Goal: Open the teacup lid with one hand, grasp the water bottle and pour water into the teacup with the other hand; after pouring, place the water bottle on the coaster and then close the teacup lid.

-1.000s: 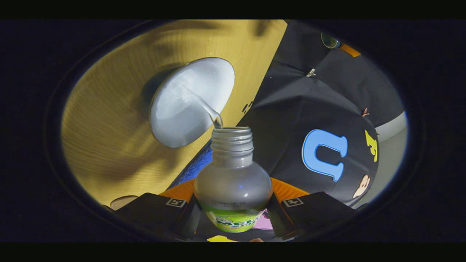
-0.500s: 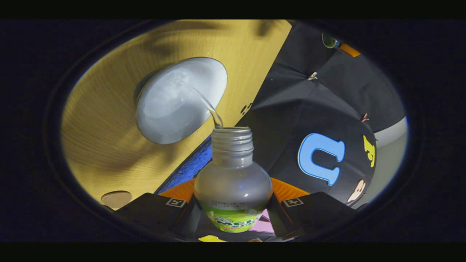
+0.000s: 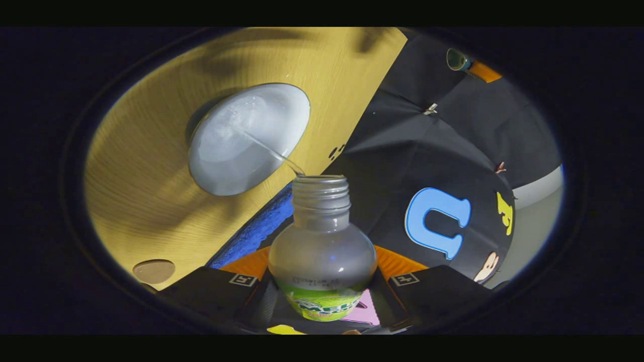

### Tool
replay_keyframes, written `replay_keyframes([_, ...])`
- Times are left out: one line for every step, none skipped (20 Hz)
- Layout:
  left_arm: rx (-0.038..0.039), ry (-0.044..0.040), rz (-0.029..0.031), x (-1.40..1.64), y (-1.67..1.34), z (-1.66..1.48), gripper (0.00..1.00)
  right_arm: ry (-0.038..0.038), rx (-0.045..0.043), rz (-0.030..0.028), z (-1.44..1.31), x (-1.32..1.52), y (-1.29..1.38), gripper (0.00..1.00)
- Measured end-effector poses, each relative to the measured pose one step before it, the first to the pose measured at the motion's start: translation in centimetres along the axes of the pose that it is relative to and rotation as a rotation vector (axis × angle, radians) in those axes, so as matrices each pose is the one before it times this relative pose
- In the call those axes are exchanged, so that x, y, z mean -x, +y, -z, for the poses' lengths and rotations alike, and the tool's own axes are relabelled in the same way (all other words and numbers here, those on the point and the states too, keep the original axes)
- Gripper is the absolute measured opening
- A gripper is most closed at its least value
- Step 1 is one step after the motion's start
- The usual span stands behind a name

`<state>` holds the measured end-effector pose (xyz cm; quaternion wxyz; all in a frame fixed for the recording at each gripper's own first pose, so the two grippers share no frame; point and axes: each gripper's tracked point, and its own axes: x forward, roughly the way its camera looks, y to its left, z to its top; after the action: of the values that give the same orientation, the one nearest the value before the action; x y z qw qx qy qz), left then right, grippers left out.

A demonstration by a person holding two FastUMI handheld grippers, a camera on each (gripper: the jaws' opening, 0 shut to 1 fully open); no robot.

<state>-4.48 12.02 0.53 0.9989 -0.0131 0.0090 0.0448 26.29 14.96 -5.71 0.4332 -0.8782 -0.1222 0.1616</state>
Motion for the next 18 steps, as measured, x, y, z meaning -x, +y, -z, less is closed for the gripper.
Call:
replay_keyframes([-0.00417, -0.00232, -0.00089, 0.080, -0.055, -0.175, 0.30, 0.00178, 0.00405, 0.00290, 0.053, -0.041, -0.089, 0.77])
replay_keyframes([-0.00538, -0.00115, -0.00317, 0.058, 0.014, -0.038, 0.31, -0.00116, 0.00671, 0.00196, -0.024, 0.043, -0.072, 0.80])
replay_keyframes([-0.00562, -0.00197, -0.00308, 0.064, 0.007, -0.065, 0.34, -0.00033, 0.00631, 0.00233, 0.005, 0.015, -0.157, 0.77])
replay_keyframes([-0.00149, -0.00131, -0.00422, -0.003, 0.117, -0.034, 0.30, -0.00111, 0.00552, 0.00339, -0.014, 0.058, -0.127, 0.80])
replay_keyframes([0.00506, 0.00206, 0.00162, 0.059, -0.102, 0.020, 0.30, -0.00090, 0.00340, 0.00135, 0.003, -0.067, 0.024, 0.77])
replay_keyframes([0.00228, 0.00325, 0.00102, 0.018, -0.053, 0.012, 0.31, -0.00352, 0.00328, 0.00218, 0.004, 0.000, -0.081, 0.77])
replay_keyframes([-0.00094, 0.00360, -0.00092, 0.030, -0.058, 0.167, 0.31, -0.00325, -0.00131, 0.00004, -0.047, 0.022, -0.009, 0.77])
replay_keyframes([-0.00157, 0.00164, -0.00142, 0.050, -0.028, 0.088, 0.30, -0.00299, -0.00236, -0.00008, -0.120, 0.008, 0.066, 0.77])
replay_keyframes([-0.00189, -0.00303, -0.00365, 0.223, 0.063, -0.086, 0.31, 0.00290, -0.00525, -0.00630, 0.079, 0.076, 0.174, 0.80])
replay_keyframes([0.00141, -0.00052, -0.00466, 0.045, 0.076, -0.013, 0.31, -0.00107, -0.00192, 0.00413, -0.023, 0.034, -0.079, 0.80])
replay_keyframes([0.00401, 0.00057, -0.00342, 0.093, 0.086, 0.037, 0.31, -0.00017, -0.00036, 0.00616, -0.023, -0.008, -0.060, 0.80])
replay_keyframes([0.00613, 0.00156, -0.00311, 0.098, -0.012, 0.073, 0.31, -0.00394, 0.00241, 0.00164, -0.088, 0.049, -0.007, 0.77])
replay_keyframes([0.00893, 0.00340, -0.00162, 0.086, -0.032, 0.131, 0.31, -0.00026, -0.00004, 0.00428, 0.048, -0.014, -0.102, 0.77])
replay_keyframes([0.00283, 0.00462, 0.00075, 0.132, -0.246, 0.163, 0.31, -0.00713, -0.00480, -0.00522, -0.139, 0.048, 0.209, 0.77])
replay_keyframes([-0.00466, 0.00105, -0.00211, 0.043, -0.096, 0.029, 0.31, -0.00936, 0.00170, -0.01521, -0.073, 0.032, 0.277, 0.77])
replay_keyframes([-0.00482, -0.00020, -0.00217, 0.101, 0.026, -0.116, 0.31, 0.00210, -0.00182, -0.00811, 0.093, 0.257, 0.141, 0.81])
replay_keyframes([-0.00525, -0.00019, -0.00160, 0.143, -0.005, -0.143, 0.31, -0.00385, -0.01382, -0.00240, 0.112, 0.344, 0.071, 0.81])
replay_keyframes([-0.00578, -0.00061, -0.00218, 0.070, 0.005, -0.141, 0.31, 0.00301, -0.02783, 0.00072, 0.008, 0.208, 0.219, 0.78])
